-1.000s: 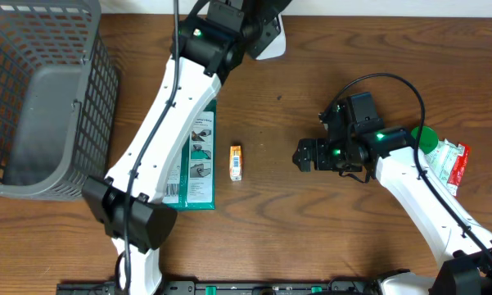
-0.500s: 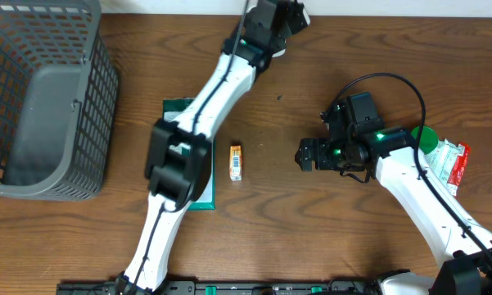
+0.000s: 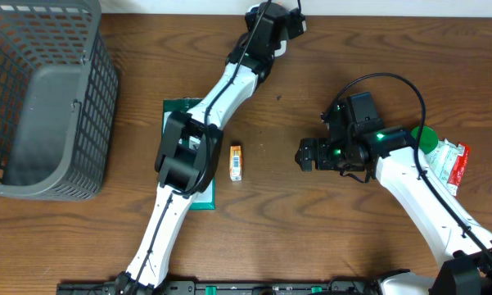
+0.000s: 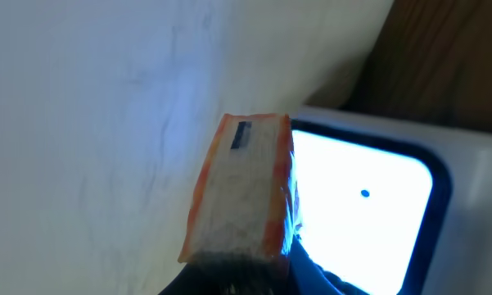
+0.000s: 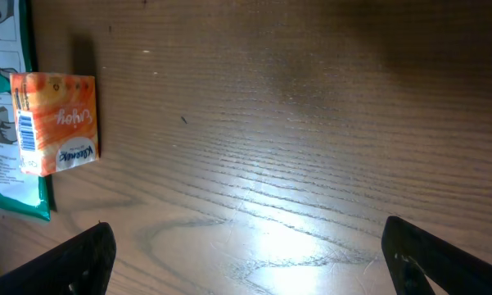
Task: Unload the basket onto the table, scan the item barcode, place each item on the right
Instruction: 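Hold the orange box in front of the scanner with the left gripper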
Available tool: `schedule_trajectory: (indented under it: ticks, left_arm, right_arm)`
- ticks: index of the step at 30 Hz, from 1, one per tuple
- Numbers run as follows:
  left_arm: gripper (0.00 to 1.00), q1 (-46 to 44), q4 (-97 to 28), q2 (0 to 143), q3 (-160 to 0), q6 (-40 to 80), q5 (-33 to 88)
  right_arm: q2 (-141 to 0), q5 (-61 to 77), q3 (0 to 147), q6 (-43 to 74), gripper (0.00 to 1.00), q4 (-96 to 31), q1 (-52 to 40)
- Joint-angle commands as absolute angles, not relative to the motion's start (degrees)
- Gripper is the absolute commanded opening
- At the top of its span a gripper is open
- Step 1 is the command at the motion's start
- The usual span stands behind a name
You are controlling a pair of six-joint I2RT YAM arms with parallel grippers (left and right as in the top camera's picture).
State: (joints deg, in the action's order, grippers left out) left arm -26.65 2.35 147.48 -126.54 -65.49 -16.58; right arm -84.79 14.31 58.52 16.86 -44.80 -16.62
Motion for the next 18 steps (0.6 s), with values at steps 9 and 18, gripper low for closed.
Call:
schedule_trajectory:
  ticks: [9,18]
  left_arm:
    - [0.07,-26.11,0.78,147.59,-127.04,-68.79,-16.97]
    - [0.07,-26.06,-1.02,147.41,-127.04,-68.79,-17.02]
  right_arm:
    - [-84.27,13.96,58.85,16.01,0.99,-44.8,-16.6]
    - [-84.27,13.96,58.85,16.01,0.99,-44.8,-16.6]
